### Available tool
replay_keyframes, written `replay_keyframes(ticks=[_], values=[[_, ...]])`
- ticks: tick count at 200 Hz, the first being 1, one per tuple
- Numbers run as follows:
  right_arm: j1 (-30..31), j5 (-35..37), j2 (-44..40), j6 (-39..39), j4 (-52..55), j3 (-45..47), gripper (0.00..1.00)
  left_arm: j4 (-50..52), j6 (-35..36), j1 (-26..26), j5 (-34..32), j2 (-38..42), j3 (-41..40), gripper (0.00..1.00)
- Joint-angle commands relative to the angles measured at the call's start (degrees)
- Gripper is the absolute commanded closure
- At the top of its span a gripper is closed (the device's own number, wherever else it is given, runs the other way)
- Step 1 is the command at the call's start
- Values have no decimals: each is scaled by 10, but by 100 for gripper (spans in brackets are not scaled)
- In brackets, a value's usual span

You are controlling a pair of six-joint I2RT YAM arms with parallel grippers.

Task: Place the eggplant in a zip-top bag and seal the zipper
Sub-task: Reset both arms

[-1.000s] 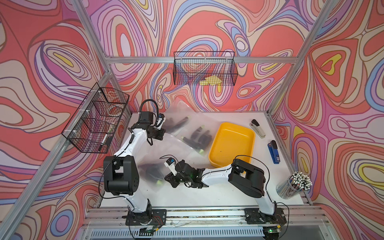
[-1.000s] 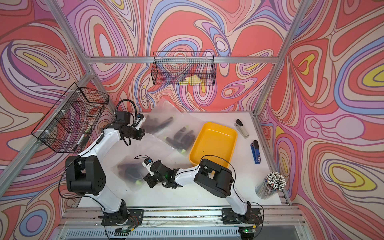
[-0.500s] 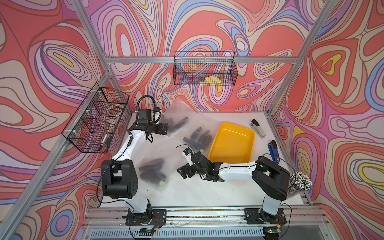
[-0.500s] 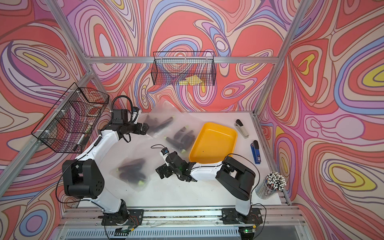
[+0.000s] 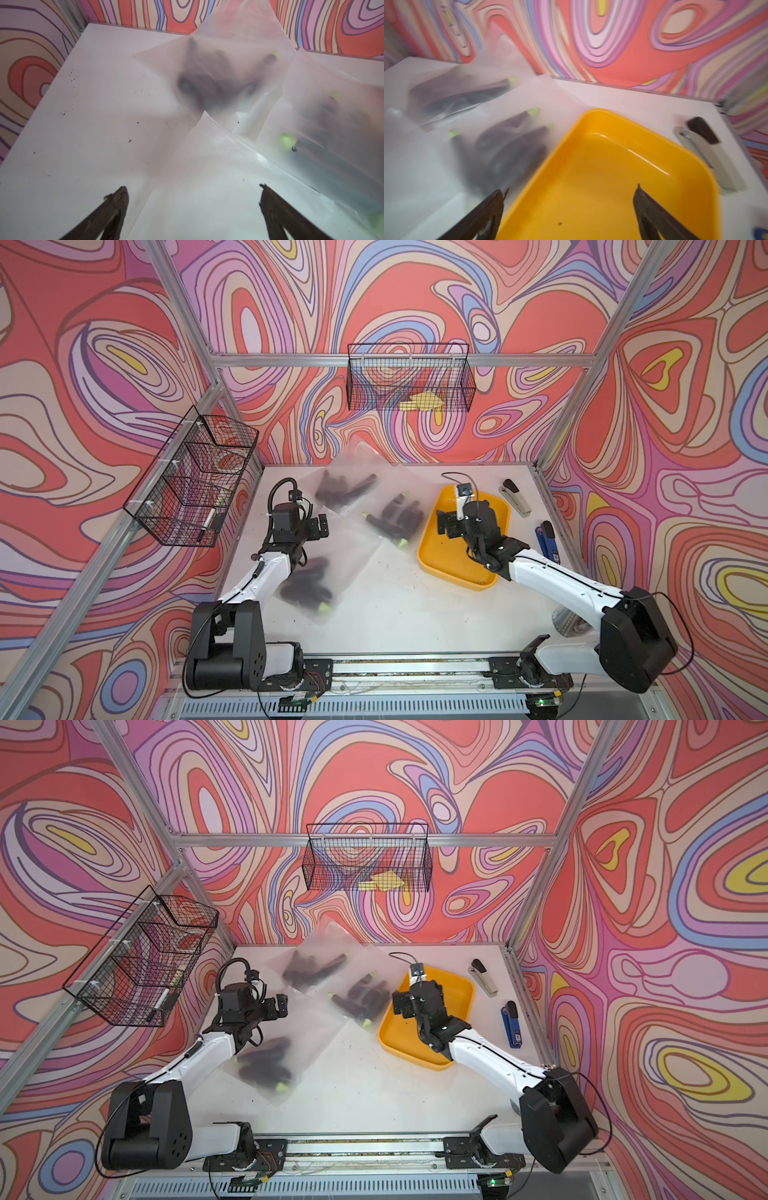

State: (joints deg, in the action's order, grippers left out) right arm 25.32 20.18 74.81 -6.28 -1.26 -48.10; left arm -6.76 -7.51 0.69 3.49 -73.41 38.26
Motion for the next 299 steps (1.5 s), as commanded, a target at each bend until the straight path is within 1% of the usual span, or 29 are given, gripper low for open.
replay_keyframes(ticks=[1,10,20,22,37,50,68,83,101,113,132,139,146,153,164,173,183,194,206,213,221,231,299], values=[[-78,10,-34,24,11,22,2,-26,6,2,-55,43,-22,1],[-109,12,-40,32,11,30,2,-30,12,2,-75,55,-47,1],[-142,14,-44,32,11,41,2,-66,8,2,-94,69,-80,1],[-149,12,-46,31,9,44,2,-75,9,2,-96,72,-100,1],[-196,-31,-53,18,-10,69,2,-114,3,2,-115,76,-136,1],[-219,-58,-48,20,-43,92,2,-159,15,1,-110,60,-149,1],[-236,-71,-16,17,-89,110,2,-269,28,1,-105,14,-173,1],[-240,-91,24,18,-157,128,2,-360,26,1,-115,-26,-191,1],[-240,-103,61,23,-263,160,2,-392,28,1,-104,-50,-188,1],[-240,-104,83,32,-334,184,2,-410,34,1,-84,-71,-190,1],[-241,-110,122,39,-455,219,2,-517,30,1,-92,-116,-225,1],[-242,-116,133,41,-455,216,2,-549,28,1,-97,-134,-232,1],[-242,-122,157,44,-491,225,2,-576,27,1,-102,-149,-236,1],[-242,-125,173,44,-524,235,2,-557,29,1,-96,-148,-228,1],[-242,-122,210,43,-596,255,2,-485,31,2,-82,-131,-205,1],[-242,-120,233,44,-632,259,2,-494,34,1,-81,-142,-199,1],[-242,-119,222,41,-589,248,2,-498,33,1,-84,-146,-199,1],[-242,-108,232,39,-590,238,2,-465,31,1,-86,-138,-189,1],[-242,-103,227,33,-535,217,2,-470,34,1,-79,-146,-185,1],[-242,-103,233,36,-550,218,2,-468,34,1,-78,-146,-184,1],[-242,-104,228,34,-536,217,2,-457,33,1,-77,-142,-181,1],[-242,-101,232,36,-551,219,2,-465,34,1,-79,-145,-182,1],[-242,-97,230,39,-546,218,2,-459,37,0,-74,-144,-180,1]])
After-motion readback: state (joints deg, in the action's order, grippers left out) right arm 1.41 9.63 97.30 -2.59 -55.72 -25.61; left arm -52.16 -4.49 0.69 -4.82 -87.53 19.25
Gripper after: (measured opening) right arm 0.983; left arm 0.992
